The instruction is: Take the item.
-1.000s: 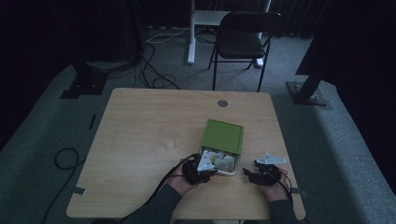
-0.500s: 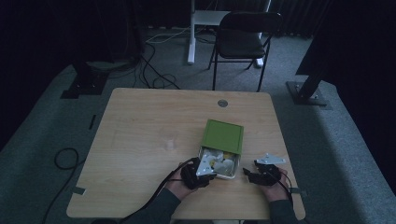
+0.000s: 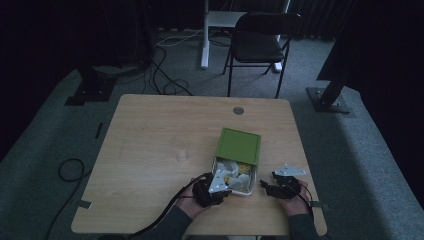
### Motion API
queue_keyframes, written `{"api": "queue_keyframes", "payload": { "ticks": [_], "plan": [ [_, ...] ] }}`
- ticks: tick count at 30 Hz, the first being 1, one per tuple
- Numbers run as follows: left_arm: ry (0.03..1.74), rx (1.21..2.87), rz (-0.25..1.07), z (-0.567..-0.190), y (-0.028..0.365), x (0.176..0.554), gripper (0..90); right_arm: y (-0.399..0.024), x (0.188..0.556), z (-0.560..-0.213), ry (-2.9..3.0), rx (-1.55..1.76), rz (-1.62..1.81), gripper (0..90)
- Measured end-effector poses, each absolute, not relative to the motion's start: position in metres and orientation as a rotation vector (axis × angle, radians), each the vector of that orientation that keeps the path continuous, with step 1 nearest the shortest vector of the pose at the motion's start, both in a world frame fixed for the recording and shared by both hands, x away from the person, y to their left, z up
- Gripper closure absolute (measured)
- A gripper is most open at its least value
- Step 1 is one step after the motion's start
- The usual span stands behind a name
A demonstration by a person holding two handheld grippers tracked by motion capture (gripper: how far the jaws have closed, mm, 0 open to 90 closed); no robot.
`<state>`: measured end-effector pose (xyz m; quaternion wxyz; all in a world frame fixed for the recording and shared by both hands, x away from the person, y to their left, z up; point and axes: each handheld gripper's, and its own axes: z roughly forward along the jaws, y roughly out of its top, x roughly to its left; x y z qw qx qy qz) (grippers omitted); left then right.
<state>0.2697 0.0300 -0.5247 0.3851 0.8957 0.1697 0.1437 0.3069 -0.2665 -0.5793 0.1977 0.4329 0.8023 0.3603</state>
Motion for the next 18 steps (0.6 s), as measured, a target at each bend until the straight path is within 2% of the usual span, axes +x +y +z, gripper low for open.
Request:
{"api": "queue_keyframes", "payload": {
  "ticks": [15, 18],
  "plan": [
    [0.417, 2.294, 0.345, -0.5269, 0.0303, 0.2642, 73.4, -0.2665, 0.3067, -0.5793, 2.247, 1.209, 1.009, 35.4],
    [0.421, 2.279, 0.342, -0.5261, 0.0303, 0.2638, 71.4, -0.2665, 0.3065, -0.5793, 2.247, 1.209, 1.009, 35.4]
  ]
}}
